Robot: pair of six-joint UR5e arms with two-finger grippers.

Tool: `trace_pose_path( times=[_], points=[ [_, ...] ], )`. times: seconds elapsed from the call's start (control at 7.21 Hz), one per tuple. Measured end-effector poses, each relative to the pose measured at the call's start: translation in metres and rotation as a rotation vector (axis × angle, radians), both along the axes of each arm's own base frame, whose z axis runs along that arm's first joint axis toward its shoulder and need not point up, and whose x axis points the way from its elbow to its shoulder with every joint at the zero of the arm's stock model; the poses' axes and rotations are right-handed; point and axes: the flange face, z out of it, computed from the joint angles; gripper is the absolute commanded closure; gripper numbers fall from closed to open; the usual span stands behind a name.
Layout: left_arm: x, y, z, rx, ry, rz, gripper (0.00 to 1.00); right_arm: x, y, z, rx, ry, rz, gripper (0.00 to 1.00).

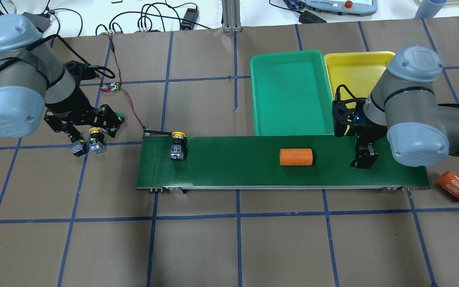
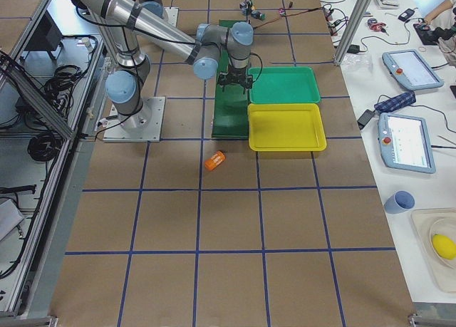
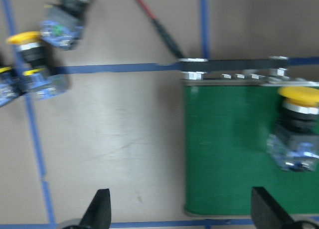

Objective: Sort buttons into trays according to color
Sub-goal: 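Move the left gripper back to the buttons and grasp a green button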

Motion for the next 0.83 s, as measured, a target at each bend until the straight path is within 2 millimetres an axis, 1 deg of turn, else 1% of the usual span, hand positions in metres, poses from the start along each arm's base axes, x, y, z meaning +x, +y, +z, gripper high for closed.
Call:
trace_pose_path(
  times=[0.14, 0.28, 0.42, 0.55, 0.69, 0.83],
  points=[
    [0.049, -0.004, -0.005, -0.019, 0.000, 0.029, 0.00, 0.000, 0.001, -0.001, 0.002, 0.000, 0.000, 0.00],
    [0.090, -0.008, -0.013, -0.051, -0.008, 0.024, 0.00, 0.001, 0.002, -0.001, 0.004, 0.000, 0.001, 0.00],
    [0.119, -0.012, -0.027, -0.066, -0.011, 0.008, 0.00, 0.001, 0.003, -0.002, 0.005, 0.000, 0.003, 0.00],
    [0.142, -0.016, -0.045, -0.077, 0.003, 0.011, 0.00, 0.002, 0.003, -0.003, 0.006, -0.001, 0.009, 0.00],
    [0.157, -0.022, -0.064, -0.105, 0.020, 0.019, 0.00, 0.007, 0.004, -0.003, 0.007, -0.001, 0.020, 0.00],
    [0.164, -0.024, -0.085, -0.120, 0.028, 0.027, 0.00, 0.015, 0.005, -0.003, 0.001, 0.000, 0.037, 0.00]
  ],
)
